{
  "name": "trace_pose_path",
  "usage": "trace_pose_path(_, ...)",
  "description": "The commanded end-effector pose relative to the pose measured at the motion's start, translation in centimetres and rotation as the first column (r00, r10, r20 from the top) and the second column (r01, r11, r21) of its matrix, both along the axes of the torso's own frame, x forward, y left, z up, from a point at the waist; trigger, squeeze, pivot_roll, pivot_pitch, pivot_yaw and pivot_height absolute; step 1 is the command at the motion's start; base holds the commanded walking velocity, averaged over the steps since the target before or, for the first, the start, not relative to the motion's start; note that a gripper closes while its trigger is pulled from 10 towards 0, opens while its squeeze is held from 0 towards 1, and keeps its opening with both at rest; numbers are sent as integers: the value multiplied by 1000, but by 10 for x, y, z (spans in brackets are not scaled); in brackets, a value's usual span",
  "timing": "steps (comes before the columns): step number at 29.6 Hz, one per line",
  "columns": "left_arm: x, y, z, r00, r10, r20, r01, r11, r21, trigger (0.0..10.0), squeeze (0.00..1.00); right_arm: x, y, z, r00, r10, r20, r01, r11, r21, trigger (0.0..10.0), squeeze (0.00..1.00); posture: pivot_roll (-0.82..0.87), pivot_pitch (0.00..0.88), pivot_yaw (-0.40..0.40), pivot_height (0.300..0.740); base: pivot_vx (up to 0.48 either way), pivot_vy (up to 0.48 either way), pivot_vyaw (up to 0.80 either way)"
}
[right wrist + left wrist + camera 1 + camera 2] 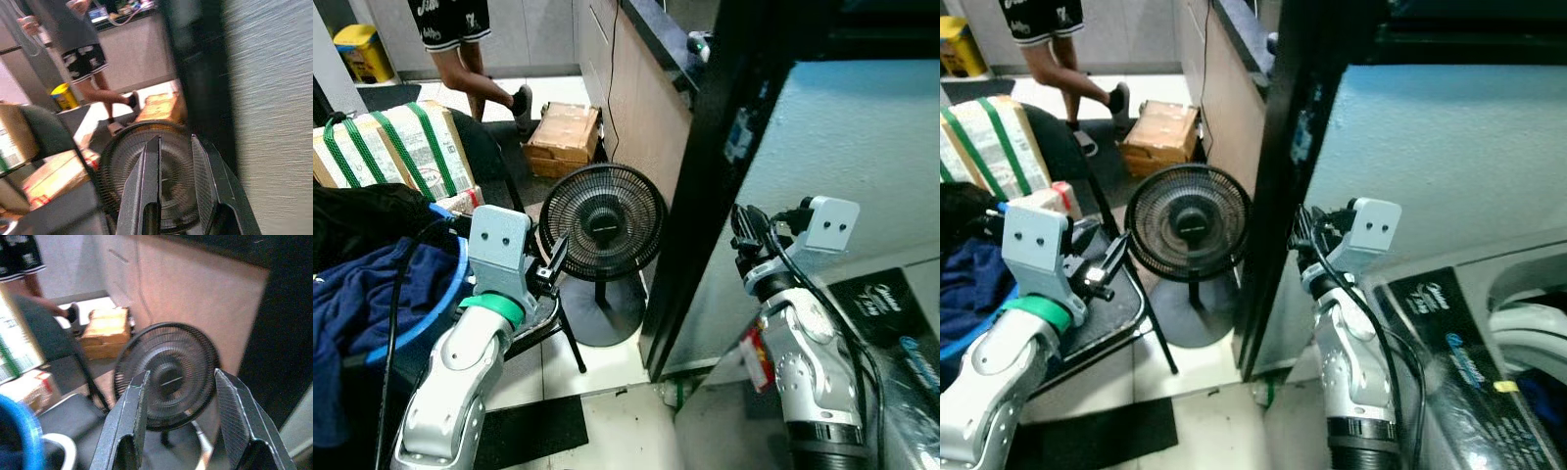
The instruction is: Clothes washing
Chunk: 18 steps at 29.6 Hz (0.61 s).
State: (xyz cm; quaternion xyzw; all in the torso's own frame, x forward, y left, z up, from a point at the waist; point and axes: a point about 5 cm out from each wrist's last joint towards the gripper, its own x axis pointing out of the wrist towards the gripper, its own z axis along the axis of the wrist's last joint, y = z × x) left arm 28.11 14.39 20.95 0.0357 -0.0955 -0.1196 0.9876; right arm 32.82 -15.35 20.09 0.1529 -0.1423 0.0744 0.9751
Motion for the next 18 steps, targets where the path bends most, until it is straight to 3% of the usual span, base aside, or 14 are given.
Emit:
trace_pose_path(1,0,-1,-5,1000,0,-23,0,1000,-1,10000,0,0,0,-6,1000,1,-12,-1,1000,8,10000,0,75,51,-7,740,0,446,0)
trace_pose_path(4,0,0,-4,1000,3,-21,-4,1000,-3,10000,0,0,0,-5,1000,4,-10,-4,1000,7,10000,0,75,51,-7,740,0,426,0)
trace_pose_path(18,4,7,-10,997,75,-37,-77,995,-69,10000,0,6,5,-7,1000,26,-11,-26,1000,2,10000,0,78,28,-29,740,0,0,0)
